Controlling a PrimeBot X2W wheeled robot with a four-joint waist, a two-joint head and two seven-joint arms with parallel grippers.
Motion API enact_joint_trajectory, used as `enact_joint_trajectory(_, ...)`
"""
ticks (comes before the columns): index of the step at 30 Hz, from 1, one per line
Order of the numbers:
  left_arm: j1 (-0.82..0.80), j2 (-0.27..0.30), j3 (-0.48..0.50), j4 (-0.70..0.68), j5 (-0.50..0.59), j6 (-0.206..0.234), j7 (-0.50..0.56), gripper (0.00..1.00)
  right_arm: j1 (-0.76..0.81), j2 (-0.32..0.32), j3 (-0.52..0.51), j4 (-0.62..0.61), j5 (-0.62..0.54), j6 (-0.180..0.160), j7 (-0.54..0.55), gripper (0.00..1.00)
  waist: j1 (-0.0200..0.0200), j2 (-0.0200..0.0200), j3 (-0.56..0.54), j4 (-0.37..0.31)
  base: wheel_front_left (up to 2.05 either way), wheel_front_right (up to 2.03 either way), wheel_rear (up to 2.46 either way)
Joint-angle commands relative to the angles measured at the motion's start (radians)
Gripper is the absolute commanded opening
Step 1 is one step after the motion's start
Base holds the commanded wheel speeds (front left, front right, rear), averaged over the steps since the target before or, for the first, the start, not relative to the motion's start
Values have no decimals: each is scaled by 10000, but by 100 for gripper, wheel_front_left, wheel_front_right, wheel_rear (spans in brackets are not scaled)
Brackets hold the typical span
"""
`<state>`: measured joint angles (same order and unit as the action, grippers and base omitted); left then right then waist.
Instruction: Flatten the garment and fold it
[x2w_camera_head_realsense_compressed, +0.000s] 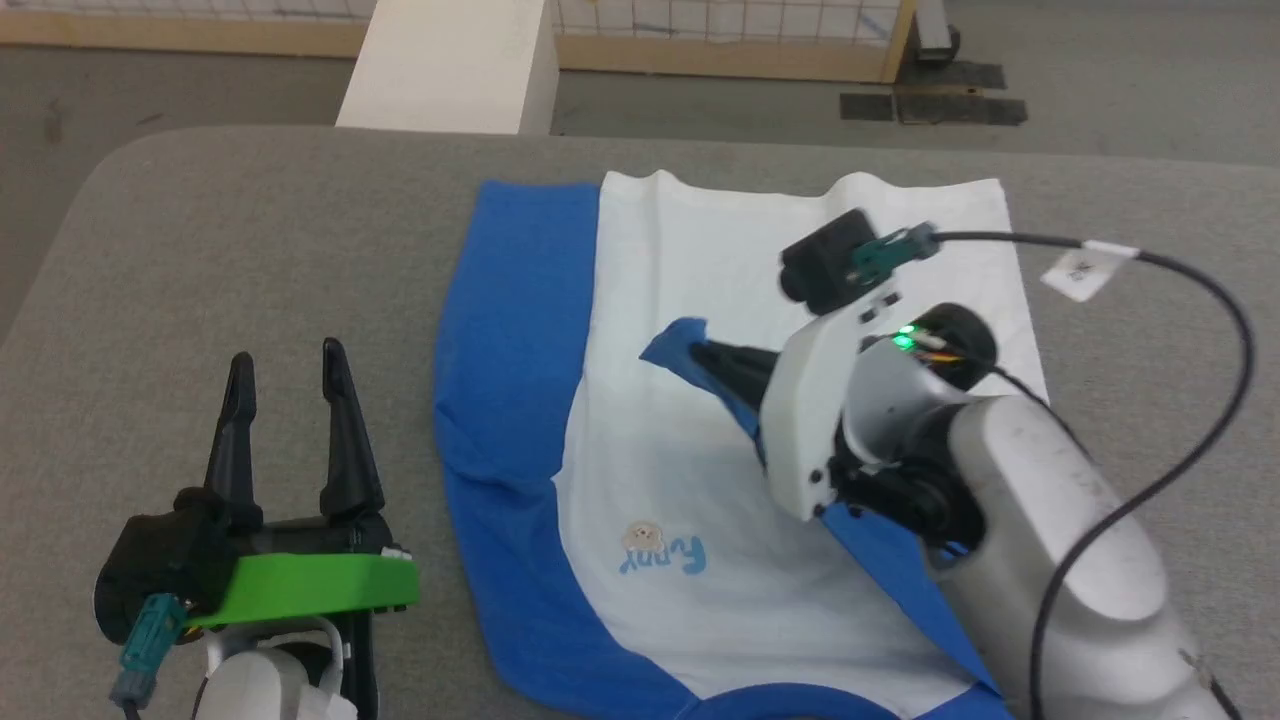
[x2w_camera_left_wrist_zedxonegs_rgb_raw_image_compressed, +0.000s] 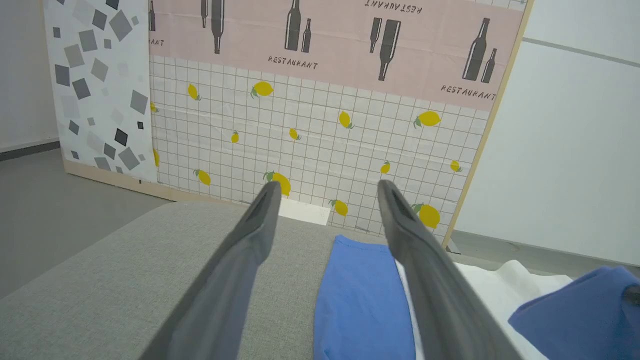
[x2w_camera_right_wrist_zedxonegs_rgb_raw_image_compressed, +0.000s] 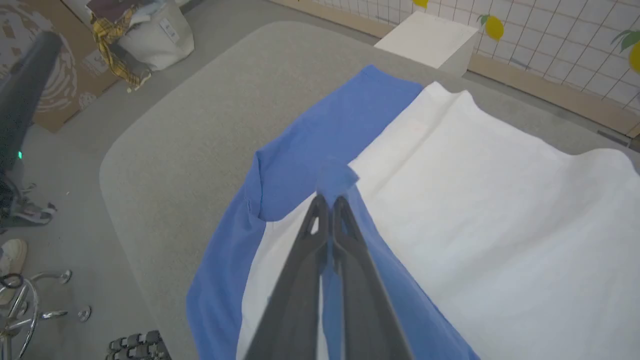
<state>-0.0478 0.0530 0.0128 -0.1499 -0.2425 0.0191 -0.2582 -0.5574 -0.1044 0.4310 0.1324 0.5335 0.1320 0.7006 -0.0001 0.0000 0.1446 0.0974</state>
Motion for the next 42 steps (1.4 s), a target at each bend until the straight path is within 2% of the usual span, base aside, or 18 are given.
enact_joint_trajectory(1, -38, -26, -54, 18, -157, 50, -36, 100, -195, 110, 261, 387, -122, -13, -245, 0, 1, 0, 328, 358, 0, 0, 0)
enact_joint_trajectory(9, -188, -27, -315, 13, -323, 210, -36, 100, -268, 480, 1828, 2646, 44, -13, -1112, 0, 1, 0, 753, 784, 0, 0, 0)
enact_joint_trajectory(15, -280, -27, -442, 11, -400, 326, -36, 100, -245, 529, 3190, 3354, 732, -13, -1335, 0, 1, 0, 947, 851, 0, 0, 0)
enact_joint_trajectory(16, -280, -27, -446, 7, -397, 342, -36, 100, -267, 531, 3369, 3366, 883, -13, -1345, 19, 1, 0, 960, 834, 0, 0, 0)
enact_joint_trajectory(17, -273, -27, -444, 12, -401, 357, -36, 100, -283, 534, 3523, 3351, 1145, -13, -1348, 80, 1, 0, 958, 790, 0, 0, 0)
enact_joint_trajectory(18, -268, -27, -439, 24, -399, 364, -36, 100, -336, 535, 3617, 3296, 1313, -13, -1395, 100, 1, 0, 955, 753, 0, 0, 0)
enact_joint_trajectory(22, -268, -27, -367, 78, -365, 355, -36, 100, -713, 523, 3603, 2682, 2052, -13, -1918, 100, 1, 0, 816, 525, 0, 0, 0)
enact_joint_trajectory(26, -233, -27, -244, 187, -283, 259, -36, 100, -1066, 25, 2869, 1775, 2601, -13, -2507, 100, 1, 0, 579, 191, 0, 0, 0)
enact_joint_trajectory(30, -204, -20, -116, 359, -226, 165, -36, 100, -1040, -769, 1306, 1061, 2680, -13, -3326, 100, 1, 0, 303, -164, 0, 0, 0)
enact_joint_trajectory(34, -166, -4, -13, 539, -252, 80, -36, 100, -514, -1418, -738, 707, 2219, -13, -4226, 100, 1, 0, 97, -501, 0, 0, 0)
enact_joint_trajectory(38, -84, -5, 22, 699, -291, 66, -36, 100, 453, -1745, -2816, 517, 1515, -13, -4655, 100, 1, 0, -11, -794, 0, 0, 0)
enact_joint_trajectory(42, -75, -8, 7, 869, -363, 72, -36, 100, 1467, -1753, -4570, 350, 886, -13, -4664, 100, 1, 0, 5, -966, 0, 0, 0)
